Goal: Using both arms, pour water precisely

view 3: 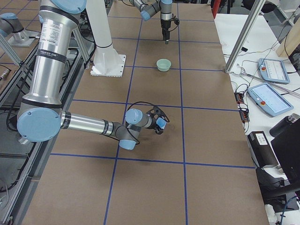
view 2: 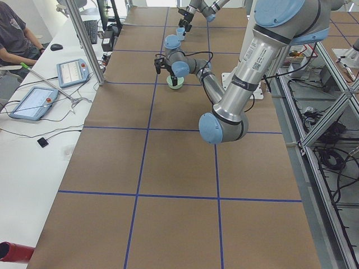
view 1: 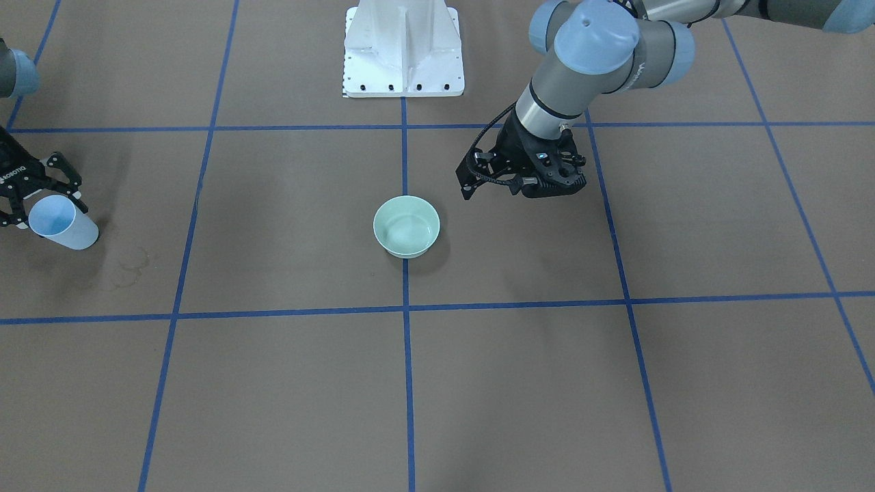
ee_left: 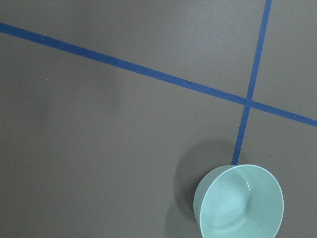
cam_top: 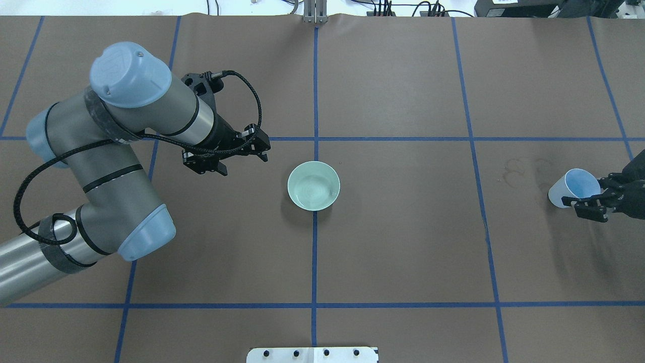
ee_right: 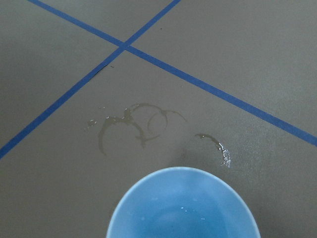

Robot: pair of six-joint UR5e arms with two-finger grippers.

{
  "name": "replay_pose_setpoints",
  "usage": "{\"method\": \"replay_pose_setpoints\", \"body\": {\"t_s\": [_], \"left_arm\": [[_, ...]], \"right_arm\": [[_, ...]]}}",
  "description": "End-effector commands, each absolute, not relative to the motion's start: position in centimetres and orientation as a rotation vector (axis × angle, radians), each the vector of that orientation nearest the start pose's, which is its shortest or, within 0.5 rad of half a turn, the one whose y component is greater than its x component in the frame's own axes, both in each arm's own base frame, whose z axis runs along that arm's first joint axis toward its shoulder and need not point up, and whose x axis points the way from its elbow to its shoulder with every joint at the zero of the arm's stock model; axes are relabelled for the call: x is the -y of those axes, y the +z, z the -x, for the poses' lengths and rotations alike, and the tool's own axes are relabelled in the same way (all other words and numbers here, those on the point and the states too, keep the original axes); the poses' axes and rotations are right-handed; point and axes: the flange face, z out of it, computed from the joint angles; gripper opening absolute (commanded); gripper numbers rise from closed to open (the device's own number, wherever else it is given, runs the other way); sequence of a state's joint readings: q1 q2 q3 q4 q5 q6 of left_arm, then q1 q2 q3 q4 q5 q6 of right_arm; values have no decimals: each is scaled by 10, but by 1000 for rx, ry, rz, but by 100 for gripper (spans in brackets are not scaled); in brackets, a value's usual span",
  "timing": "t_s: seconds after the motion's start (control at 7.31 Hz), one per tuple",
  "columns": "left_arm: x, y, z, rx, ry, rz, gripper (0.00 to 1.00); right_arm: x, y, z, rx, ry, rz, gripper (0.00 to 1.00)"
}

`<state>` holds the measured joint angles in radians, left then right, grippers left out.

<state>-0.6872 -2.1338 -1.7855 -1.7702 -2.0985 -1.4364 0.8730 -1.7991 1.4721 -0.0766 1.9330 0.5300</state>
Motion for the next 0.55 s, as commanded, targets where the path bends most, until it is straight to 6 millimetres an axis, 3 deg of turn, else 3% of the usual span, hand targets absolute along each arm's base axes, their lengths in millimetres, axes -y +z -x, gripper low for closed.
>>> {"method": "replay_pose_setpoints", "body": {"t_s": [0.0,0.27,0.41], "left_arm": [[466,212,-437,-1067,-241,63,92],[470,210,-431,-1073,-245,56,92],[475,210,-426,-1074,-253,52,92]], "right_arm": [[372,638,185,956,-369,-763,0],[380,599,193,968,-377,-742,0],[395,552,205,938,-367,-691,0]]}}
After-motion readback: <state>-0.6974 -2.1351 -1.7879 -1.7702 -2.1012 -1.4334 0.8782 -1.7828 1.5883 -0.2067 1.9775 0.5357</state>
